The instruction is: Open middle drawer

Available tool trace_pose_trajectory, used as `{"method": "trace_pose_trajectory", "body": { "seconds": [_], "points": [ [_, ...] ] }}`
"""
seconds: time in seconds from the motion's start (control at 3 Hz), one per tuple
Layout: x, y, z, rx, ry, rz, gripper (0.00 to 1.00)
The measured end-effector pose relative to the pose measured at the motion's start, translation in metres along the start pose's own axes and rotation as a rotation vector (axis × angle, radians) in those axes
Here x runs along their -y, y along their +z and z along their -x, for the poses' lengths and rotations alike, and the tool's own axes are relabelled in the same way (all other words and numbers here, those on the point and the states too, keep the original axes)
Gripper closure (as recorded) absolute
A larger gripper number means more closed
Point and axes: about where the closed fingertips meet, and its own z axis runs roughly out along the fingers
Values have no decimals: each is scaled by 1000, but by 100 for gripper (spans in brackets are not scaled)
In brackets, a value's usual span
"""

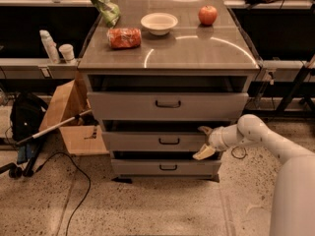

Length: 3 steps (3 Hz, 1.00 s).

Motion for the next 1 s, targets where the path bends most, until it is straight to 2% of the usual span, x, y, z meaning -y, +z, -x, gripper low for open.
{"method": "trace_pose_trajectory", "body": {
  "seconds": [1.0],
  "points": [
    [0,0,0,0,0,0,95]
  ]
}}
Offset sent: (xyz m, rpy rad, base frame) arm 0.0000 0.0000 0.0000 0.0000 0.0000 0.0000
